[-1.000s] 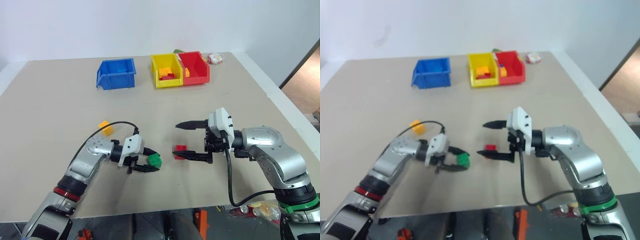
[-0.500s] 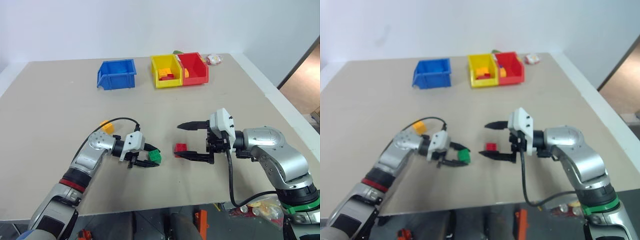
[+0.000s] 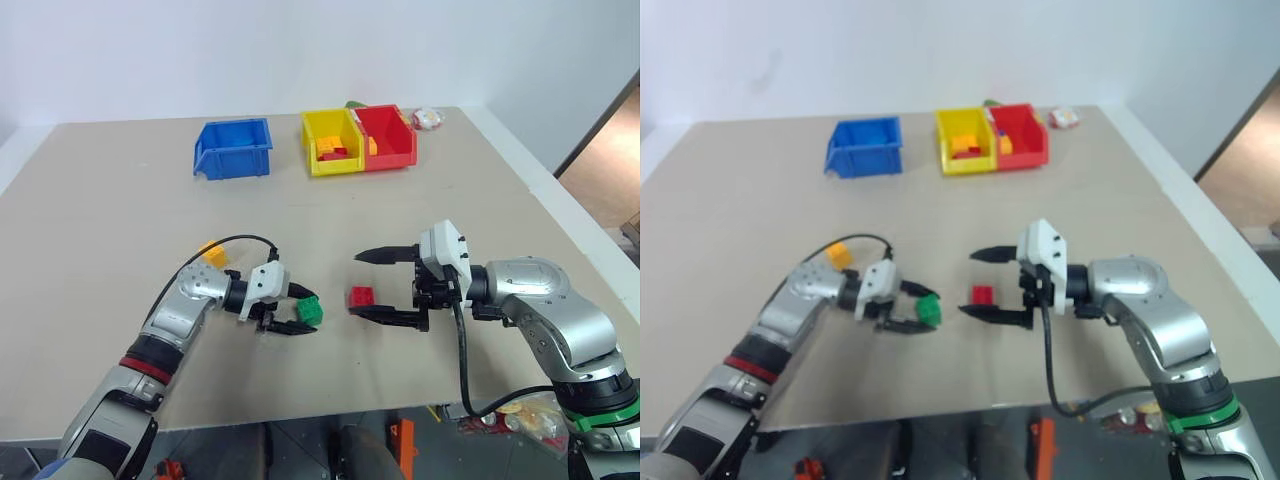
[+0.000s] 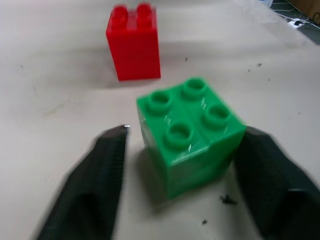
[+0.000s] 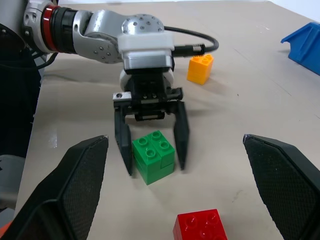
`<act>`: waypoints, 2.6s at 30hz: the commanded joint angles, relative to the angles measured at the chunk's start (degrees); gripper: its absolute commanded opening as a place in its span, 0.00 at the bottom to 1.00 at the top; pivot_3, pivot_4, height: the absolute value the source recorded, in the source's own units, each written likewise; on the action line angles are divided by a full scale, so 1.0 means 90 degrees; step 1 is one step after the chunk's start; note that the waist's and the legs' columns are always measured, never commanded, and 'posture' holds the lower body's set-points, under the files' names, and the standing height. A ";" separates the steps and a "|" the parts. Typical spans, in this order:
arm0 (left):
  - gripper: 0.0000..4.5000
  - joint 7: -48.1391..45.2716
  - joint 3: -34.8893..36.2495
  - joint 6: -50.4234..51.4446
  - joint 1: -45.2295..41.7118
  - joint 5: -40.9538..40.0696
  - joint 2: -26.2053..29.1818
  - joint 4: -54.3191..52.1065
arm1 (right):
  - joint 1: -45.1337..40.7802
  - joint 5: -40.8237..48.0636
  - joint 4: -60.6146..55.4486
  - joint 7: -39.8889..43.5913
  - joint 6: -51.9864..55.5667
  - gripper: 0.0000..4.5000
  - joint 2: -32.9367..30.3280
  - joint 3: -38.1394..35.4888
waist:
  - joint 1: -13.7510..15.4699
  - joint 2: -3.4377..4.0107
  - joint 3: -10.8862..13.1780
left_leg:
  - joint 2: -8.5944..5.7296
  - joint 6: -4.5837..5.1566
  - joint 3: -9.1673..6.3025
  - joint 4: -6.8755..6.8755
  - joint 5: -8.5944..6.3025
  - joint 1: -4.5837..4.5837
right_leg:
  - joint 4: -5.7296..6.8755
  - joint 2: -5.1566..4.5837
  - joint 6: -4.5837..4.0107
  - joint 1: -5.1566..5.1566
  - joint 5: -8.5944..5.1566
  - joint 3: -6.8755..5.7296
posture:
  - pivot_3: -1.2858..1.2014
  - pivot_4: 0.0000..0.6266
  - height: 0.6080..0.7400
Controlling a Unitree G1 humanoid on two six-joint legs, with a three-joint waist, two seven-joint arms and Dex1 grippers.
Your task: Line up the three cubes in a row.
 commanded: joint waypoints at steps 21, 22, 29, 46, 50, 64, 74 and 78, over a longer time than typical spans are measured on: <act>0.99 0.2917 0.3295 0.3026 0.3794 -0.1506 0.1319 -0.5336 | -0.0620 -0.0079 0.0717 0.0460 -0.0456 1.00 0.0267 0.0027 | -0.0171 -0.0005 0.0001 | 0.0035 0.0003 0.0001 0.0000 -0.0003 -0.0012 | -0.0002 -0.0027 0.0000 -0.0016 -0.0001 0.0005 | 0.52 0.24 1.00; 0.99 0.3350 0.3562 0.3054 0.4013 -0.1434 0.1130 -0.5447 | -0.0634 -0.0102 0.0778 0.0484 -0.0506 1.00 0.0279 0.0018 | -0.0169 -0.0005 0.0001 | 0.0036 0.0003 0.0004 -0.0001 -0.0003 -0.0010 | -0.0002 -0.0031 0.0001 -0.0016 -0.0001 0.0007 | 0.52 0.24 1.00; 0.99 0.5027 0.3800 0.3035 0.3855 -0.0943 0.0361 -0.5194 | -0.0816 -0.0241 0.1164 0.0587 -0.0736 1.00 0.0368 0.0046 | -0.0150 -0.0012 0.0001 | 0.0041 0.0006 0.0000 0.0000 0.0001 -0.0008 | 0.0000 -0.0016 -0.0014 -0.0011 0.0007 0.0001 | 0.52 0.24 1.00; 0.99 0.4617 0.3293 0.3065 0.1924 -0.1138 0.0280 -0.2519 | -0.0841 -0.0516 0.1152 0.0528 -0.0782 1.00 0.0346 -0.0003 | -0.0165 -0.0024 -0.0004 | 0.0037 0.0009 0.0055 -0.0001 0.0006 -0.0010 | -0.0003 -0.0002 0.0001 -0.0019 0.0019 0.0013 | 0.52 0.24 1.00; 0.99 0.4474 0.3078 0.2774 0.1644 -0.0894 0.0285 -0.1890 | -0.0775 -0.0484 0.1053 0.0471 -0.0725 1.00 0.0308 -0.0047 | -0.0168 -0.0025 -0.0005 | 0.0037 0.0010 0.0057 -0.0001 0.0006 -0.0009 | -0.0004 -0.0004 0.0002 -0.0020 0.0020 0.0020 | 0.52 0.24 1.00; 0.30 0.4318 0.2995 0.2462 0.1483 -0.0631 0.0454 -0.1396 | -0.0705 -0.0403 0.0860 0.0358 -0.0516 1.00 0.0225 -0.0123 | -0.0167 -0.0027 -0.0005 | 0.0037 0.0009 0.0056 -0.0001 0.0006 -0.0012 | -0.0004 -0.0008 0.0004 -0.0021 0.0021 0.0018 | 0.52 0.24 1.00; 0.30 0.2957 0.2549 0.2267 0.2316 -0.0930 0.1069 -0.2832 | -0.0806 -0.0101 0.0731 0.0565 -0.0231 1.00 0.0201 -0.0071 | -0.0168 -0.0028 -0.0005 | 0.0041 0.0008 0.0054 -0.0004 0.0005 -0.0012 | -0.0005 -0.0018 0.0003 -0.0025 0.0020 0.0021 | 0.52 0.24 1.00; 0.30 0.1982 0.2232 0.2357 0.2853 -0.1296 0.1520 -0.3710 | -0.0759 0.0027 0.0528 0.0753 -0.0120 1.00 0.0141 -0.0005 | -0.0168 -0.0028 -0.0004 | 0.0043 0.0005 0.0054 -0.0007 0.0003 -0.0012 | -0.0006 -0.0045 -0.0010 -0.0027 0.0014 0.0020 | 0.52 0.24 1.00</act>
